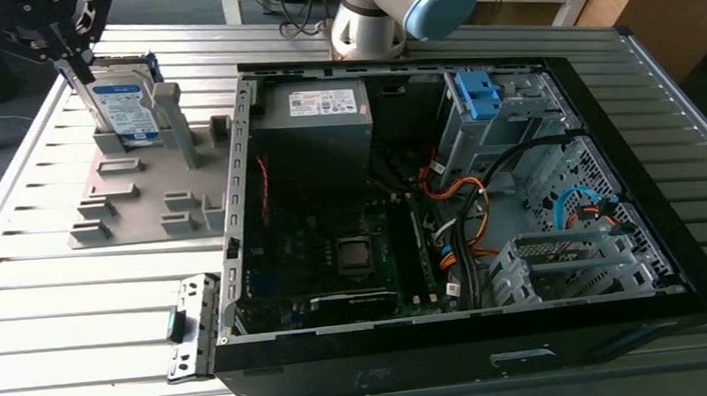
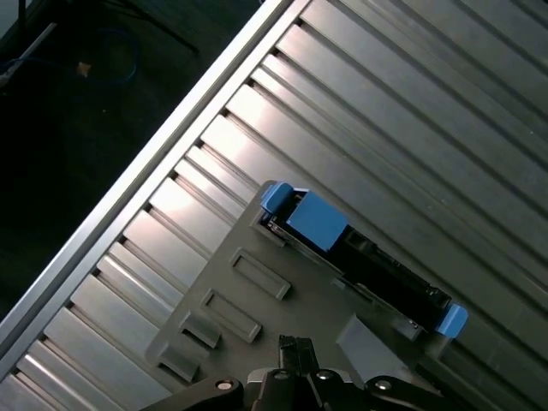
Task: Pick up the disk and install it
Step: 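Pick up the disk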
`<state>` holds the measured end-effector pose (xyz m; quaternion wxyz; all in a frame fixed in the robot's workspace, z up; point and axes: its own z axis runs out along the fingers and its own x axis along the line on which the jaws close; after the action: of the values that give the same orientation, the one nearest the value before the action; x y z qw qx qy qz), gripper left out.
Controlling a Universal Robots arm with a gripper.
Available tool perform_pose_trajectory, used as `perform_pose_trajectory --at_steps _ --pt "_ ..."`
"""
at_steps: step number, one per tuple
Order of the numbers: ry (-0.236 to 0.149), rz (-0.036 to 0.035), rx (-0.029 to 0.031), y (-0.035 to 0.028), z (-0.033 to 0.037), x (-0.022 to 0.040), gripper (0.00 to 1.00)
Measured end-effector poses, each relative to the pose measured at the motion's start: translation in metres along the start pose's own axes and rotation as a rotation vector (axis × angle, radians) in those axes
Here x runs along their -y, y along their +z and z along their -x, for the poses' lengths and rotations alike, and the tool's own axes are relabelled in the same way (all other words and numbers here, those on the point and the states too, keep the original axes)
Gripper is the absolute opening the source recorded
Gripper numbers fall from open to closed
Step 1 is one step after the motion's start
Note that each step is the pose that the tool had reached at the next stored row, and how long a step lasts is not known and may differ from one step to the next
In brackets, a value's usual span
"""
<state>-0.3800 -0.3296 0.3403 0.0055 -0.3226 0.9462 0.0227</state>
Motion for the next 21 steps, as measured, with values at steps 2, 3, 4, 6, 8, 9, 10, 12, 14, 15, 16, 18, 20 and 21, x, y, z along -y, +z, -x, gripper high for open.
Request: perform_pose_trajectory --at_steps 2,3,4,6,8,9,10,12,14,15,16,18,20,21 --pt "-0.011 0.0002 -0.0005 0.0000 0.0000 0.0000 0.11" --pt "-0.017 0.0004 -0.0007 0.0000 0.0000 0.0000 0.11" --pt "-0.023 0.0005 -0.0009 0.0000 0.0000 0.0000 0.11" --pt "-0.035 0.0009 -0.0014 0.0000 0.0000 0.0000 0.11" --pt "-0.048 0.0012 -0.0019 0.0000 0.0000 0.0000 0.11" --pt "-0.054 0.0013 -0.0021 0.0000 0.0000 0.0000 0.11" --pt "-0.061 0.0015 -0.0023 0.0000 0.0000 0.0000 0.11" --pt "-0.073 0.0018 -0.0029 0.0000 0.0000 0.0000 0.11" --pt "-0.085 0.0021 -0.0034 0.0000 0.0000 0.0000 0.11" --pt "-0.090 0.0022 -0.0036 0.0000 0.0000 0.0000 0.11" --pt "-0.095 0.0024 -0.0038 0.0000 0.0000 0.0000 0.11" --pt "-0.105 0.0026 -0.0041 0.0000 0.0000 0.0000 0.11" --pt "-0.114 0.0029 -0.0045 0.0000 0.0000 0.0000 0.11" --pt "-0.119 0.0029 -0.0046 0.0000 0.0000 0.0000 0.11"
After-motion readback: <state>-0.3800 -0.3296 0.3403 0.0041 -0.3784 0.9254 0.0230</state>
